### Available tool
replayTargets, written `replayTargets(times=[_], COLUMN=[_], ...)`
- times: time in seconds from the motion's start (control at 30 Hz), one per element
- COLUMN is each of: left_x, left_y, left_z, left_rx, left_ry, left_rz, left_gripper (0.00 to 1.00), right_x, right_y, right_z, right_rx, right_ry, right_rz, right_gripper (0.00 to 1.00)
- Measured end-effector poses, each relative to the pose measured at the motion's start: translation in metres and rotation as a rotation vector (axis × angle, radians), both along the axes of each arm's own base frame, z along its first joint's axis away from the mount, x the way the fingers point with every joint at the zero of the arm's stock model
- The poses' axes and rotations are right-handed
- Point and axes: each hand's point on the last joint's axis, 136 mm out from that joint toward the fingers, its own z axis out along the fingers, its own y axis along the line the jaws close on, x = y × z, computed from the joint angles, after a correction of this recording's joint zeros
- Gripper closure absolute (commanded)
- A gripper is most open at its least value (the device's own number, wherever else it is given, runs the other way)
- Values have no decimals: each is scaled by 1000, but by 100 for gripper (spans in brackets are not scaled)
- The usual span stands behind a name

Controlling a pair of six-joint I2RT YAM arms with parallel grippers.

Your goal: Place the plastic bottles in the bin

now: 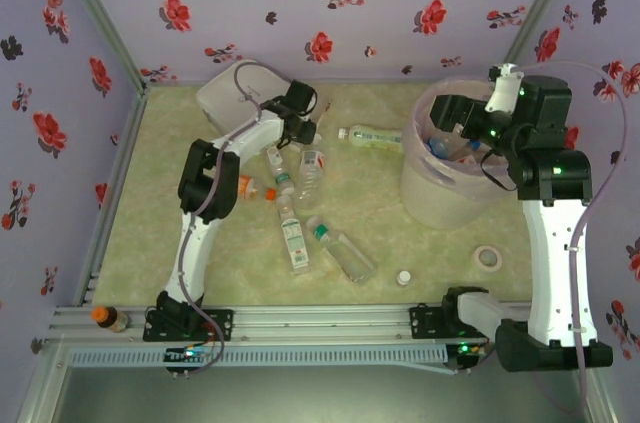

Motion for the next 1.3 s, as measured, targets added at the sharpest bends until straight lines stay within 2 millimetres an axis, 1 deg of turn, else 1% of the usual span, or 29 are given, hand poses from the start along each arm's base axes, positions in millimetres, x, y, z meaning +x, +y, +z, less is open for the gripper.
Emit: replayTargets(times=[0.1,0.3,0.4,0.47,0.5,0.57,0.6,0.77,0.87,0.9,0.97,1.0,1.07,1.13,1.2,1.3], left_x=[0,2,4,4,4,3,3,5,4,3,-1,-2,-3,-6,-12,-34], left_y=[2,5,4,5,5,6,5,3,3,4,6,7,7,6,7,12], left_z=[-1,-3,-11,-21,-26,-38,-39,-36,-36,-34,-30,-25,-9,18,52,117], left_rx=[8,11,14,21,25,33,24,17,16,16,21,23,18,4,-18,-76], left_ry=[2,10,19,33,40,61,63,57,55,55,56,52,31,-10,-63,-171], left_rz=[1,12,15,15,16,19,19,22,21,20,14,9,-1,-16,-27,-47], left_gripper=[44,45,44,44,45,52,55,64,74,76,76,76,77,80,85,93], right_x=[0,-1,-2,-3,-3,-3,-4,-4,-4,-4,-4,-4,-4,-5,-6,-7], right_y=[0,0,0,0,0,0,0,0,0,0,0,0,1,3,6,12], right_z=[0,1,2,2,2,3,3,3,3,3,3,3,4,6,8,10], right_rx=[0,0,0,0,0,0,0,0,0,0,1,1,4,21,39,68], right_ry=[-1,-4,-6,-9,-9,-11,-11,-11,-12,-12,-12,-12,-13,-13,-13,-7], right_rz=[0,0,0,0,0,0,0,0,0,0,0,0,3,10,20,38], right_gripper=[8,8,8,8,8,8,8,8,8,8,8,8,9,9,9,9])
